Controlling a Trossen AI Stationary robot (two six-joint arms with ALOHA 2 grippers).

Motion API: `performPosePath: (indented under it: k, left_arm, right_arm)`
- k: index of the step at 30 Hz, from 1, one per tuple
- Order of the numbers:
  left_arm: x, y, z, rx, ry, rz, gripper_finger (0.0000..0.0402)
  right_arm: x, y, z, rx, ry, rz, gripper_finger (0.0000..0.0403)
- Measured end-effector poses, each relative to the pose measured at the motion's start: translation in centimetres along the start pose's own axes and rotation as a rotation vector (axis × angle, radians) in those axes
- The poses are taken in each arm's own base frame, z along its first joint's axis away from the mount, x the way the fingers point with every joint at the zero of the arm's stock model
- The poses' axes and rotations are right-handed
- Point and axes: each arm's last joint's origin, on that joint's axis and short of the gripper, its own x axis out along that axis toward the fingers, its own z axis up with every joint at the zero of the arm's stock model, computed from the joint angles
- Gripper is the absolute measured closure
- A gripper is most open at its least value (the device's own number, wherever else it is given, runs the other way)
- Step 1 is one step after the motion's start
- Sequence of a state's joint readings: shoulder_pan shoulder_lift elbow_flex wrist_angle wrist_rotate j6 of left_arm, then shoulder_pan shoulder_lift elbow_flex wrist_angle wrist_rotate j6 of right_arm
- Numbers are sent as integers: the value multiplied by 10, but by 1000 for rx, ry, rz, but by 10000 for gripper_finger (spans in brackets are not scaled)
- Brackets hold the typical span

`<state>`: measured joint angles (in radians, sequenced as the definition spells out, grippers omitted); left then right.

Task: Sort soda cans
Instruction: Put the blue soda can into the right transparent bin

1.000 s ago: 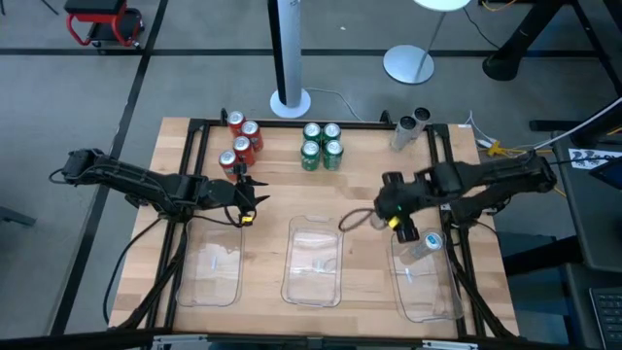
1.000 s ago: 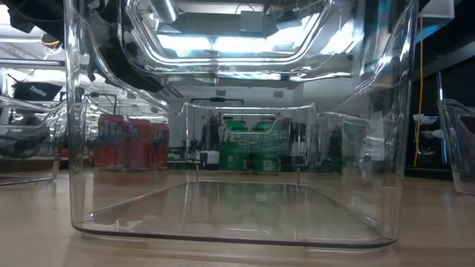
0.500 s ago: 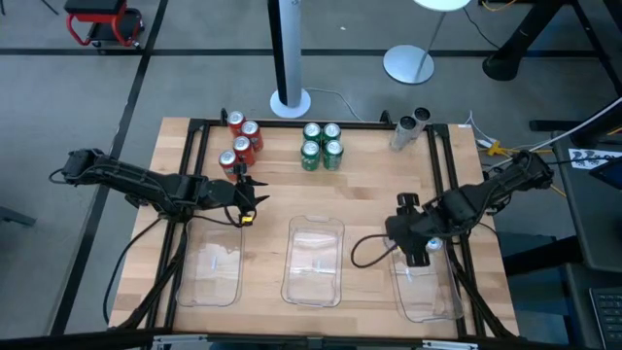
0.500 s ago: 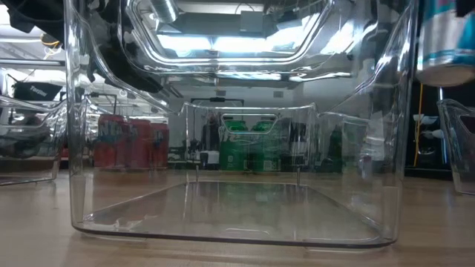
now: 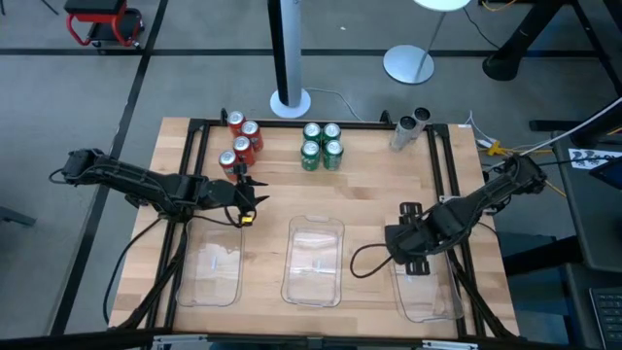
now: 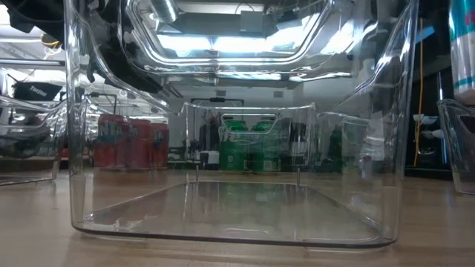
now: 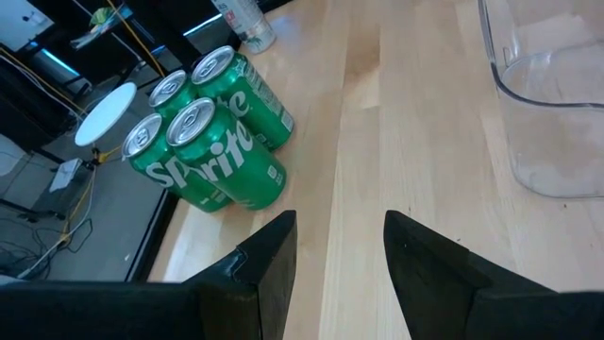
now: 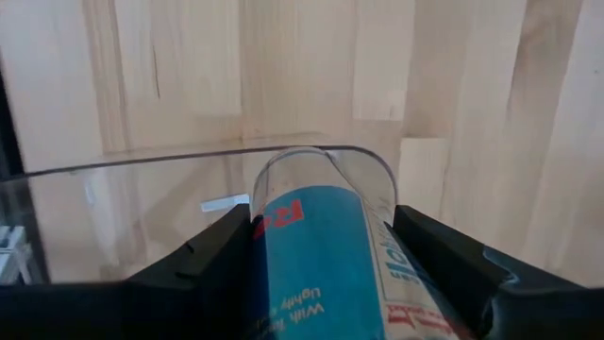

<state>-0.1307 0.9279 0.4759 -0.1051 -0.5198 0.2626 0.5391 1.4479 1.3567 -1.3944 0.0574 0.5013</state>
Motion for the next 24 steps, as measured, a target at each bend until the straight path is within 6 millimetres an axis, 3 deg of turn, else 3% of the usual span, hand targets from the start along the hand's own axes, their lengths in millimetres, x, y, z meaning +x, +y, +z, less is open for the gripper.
performPosePath:
  k: [6,24]
  left_arm:
    - [0,0,0,0,1,0,249]
    - [0,0,1,-6,-9,3,249]
  right_arm:
    - [11,3,1,-12,41,-6,167]
    - [70,1,-13,-44,112,19,167]
